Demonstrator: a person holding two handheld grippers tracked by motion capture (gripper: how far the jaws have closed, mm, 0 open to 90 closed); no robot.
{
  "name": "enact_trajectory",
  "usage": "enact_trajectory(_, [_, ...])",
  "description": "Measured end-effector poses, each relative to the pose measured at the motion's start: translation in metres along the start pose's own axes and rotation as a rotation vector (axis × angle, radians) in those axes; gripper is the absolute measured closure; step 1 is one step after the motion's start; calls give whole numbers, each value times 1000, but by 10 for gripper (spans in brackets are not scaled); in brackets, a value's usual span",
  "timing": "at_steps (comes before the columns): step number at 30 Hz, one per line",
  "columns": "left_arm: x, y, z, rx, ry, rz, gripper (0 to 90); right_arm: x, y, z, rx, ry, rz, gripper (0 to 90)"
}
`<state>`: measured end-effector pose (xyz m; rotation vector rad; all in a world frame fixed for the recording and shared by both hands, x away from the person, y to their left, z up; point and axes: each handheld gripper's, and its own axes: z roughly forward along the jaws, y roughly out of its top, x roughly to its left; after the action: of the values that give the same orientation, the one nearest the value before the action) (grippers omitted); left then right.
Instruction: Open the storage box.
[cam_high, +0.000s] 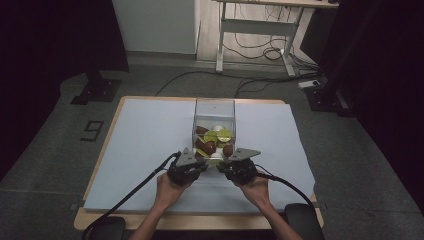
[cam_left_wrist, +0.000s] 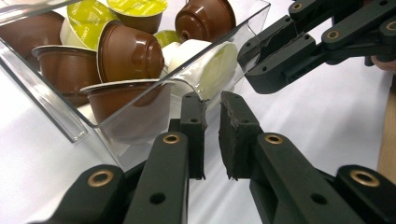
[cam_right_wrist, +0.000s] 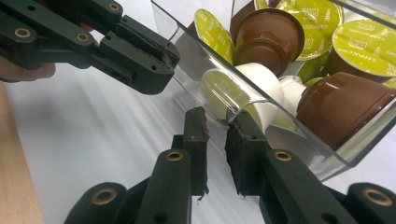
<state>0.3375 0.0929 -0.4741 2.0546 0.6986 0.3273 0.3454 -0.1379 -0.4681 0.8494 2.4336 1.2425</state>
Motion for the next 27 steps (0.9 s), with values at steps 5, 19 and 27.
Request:
enact_trajectory(5, [-5, -2, -1, -1, -6, 0, 799, 3, -3, -3, 6, 0, -6, 772])
enact_trajectory(19, [-16, -9, -5, -10, -28, -3, 795, 11, -10, -10, 11, 13, -19, 769])
enact_trajectory(27, [-21, -10, -7, -4, -39, 0, 795, 15, -13, -14, 14, 15, -17, 768])
